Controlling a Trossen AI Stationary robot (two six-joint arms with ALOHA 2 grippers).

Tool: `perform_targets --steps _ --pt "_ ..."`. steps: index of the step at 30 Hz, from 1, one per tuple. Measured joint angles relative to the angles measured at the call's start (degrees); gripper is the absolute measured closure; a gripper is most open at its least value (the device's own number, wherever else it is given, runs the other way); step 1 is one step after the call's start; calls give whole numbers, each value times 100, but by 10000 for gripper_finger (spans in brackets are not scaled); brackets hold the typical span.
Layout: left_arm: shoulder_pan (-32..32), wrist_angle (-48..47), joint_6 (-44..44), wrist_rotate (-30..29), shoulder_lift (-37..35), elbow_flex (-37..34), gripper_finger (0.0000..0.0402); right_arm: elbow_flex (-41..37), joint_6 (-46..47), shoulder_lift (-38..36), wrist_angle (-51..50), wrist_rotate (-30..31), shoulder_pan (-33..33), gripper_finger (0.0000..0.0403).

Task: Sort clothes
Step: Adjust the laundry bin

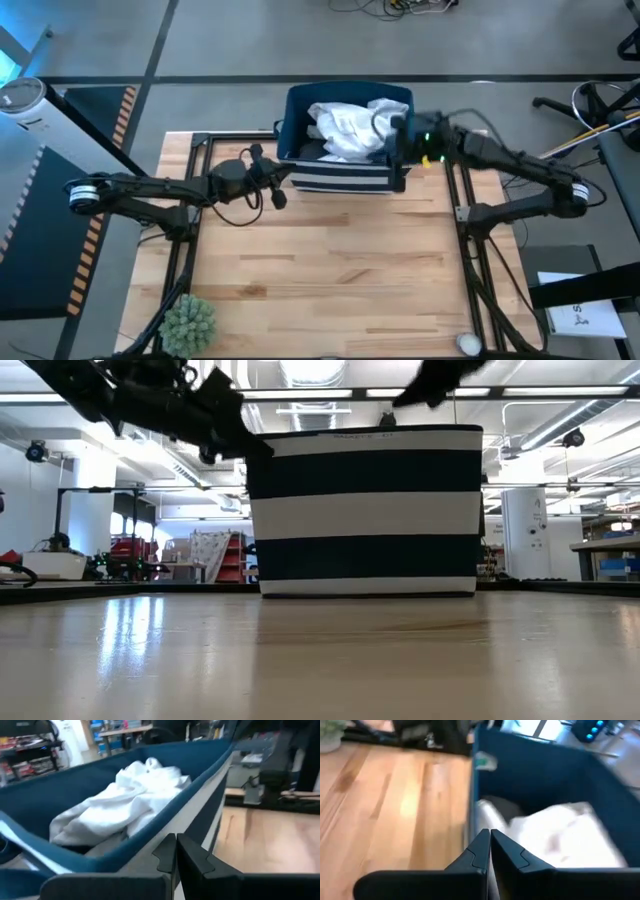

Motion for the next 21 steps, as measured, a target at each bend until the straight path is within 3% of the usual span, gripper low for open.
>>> perform_targets --steps 4,8,21 --pt "-14 -55 -26 376 -287 0 401 -1213 60 -352 1408 -7 78 403" --pt "-41 -65 -44 627 -539 0 401 -1871 51 -491 2262 -30 -75 403" --pt "-45 -459 364 857 -1351 -59 402 -1569 -301 -863 2172 -354 -512 403"
